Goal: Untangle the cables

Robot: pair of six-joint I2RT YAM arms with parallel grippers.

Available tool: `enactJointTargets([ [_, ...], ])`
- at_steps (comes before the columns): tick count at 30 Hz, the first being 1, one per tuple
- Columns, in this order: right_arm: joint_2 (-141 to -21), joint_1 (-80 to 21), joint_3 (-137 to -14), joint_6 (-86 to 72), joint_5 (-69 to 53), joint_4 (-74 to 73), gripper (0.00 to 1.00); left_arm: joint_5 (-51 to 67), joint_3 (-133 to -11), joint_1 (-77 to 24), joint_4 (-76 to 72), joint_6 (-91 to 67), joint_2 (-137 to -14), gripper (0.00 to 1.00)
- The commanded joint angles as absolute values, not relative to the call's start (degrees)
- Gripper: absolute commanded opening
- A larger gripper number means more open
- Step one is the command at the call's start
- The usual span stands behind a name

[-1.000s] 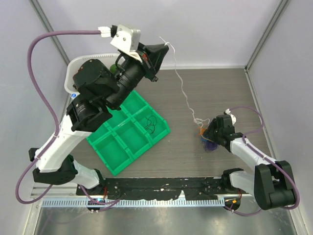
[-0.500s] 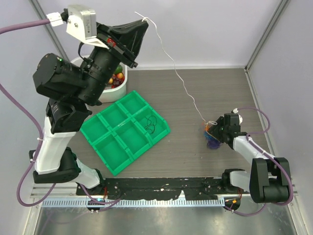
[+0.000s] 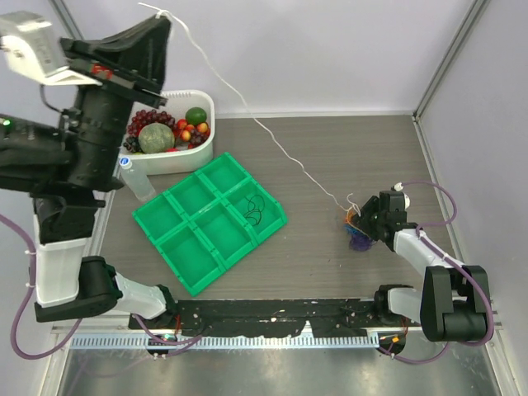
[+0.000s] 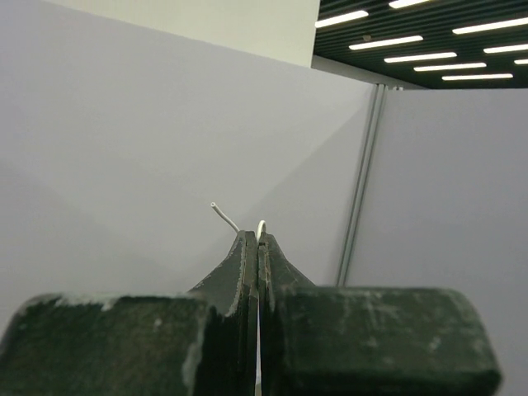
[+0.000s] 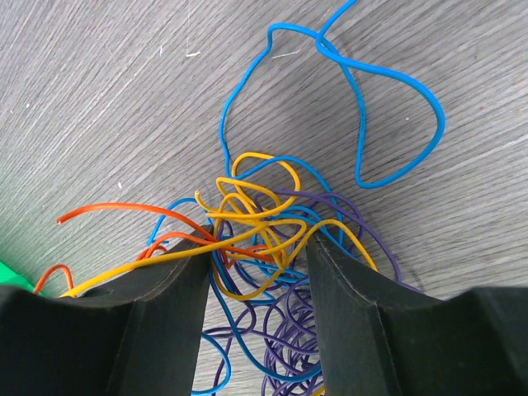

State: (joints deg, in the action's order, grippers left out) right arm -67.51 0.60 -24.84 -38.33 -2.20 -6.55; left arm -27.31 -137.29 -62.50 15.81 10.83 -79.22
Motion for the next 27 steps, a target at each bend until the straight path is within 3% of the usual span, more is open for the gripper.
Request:
enactJointTargets([
  [1,-67.9,1.1,-23.6,-38.2,-0.5,-9.1,0.54,-31.2,-140.0,-62.6,11.4,15.8,-77.5,0.0],
  [4,-67.8,1.1,-23.6,-38.2,-0.4,-9.3,0.54,-31.6,-142.8,-62.6,11.9,17.9,-76.6,0.0],
  [12,-67.2,1.1,-23.4,-38.5,-0.3,-9.3,0.54,-33.2,-131.5,-62.6,9.6,14.3,-72.2,0.0],
  [18,-65.1,1.1,-22.5,-38.1,-1.3,-8.9,0.54,-29.0,-127.5,-62.5,15.6,6.2,-77.0,0.0],
  [27,-63.5,1.1,-21.8,-37.4,-3.1,-8.0,0.54,-38.7,-126.4,-62.5,19.7,13.4,-82.7,0.0],
])
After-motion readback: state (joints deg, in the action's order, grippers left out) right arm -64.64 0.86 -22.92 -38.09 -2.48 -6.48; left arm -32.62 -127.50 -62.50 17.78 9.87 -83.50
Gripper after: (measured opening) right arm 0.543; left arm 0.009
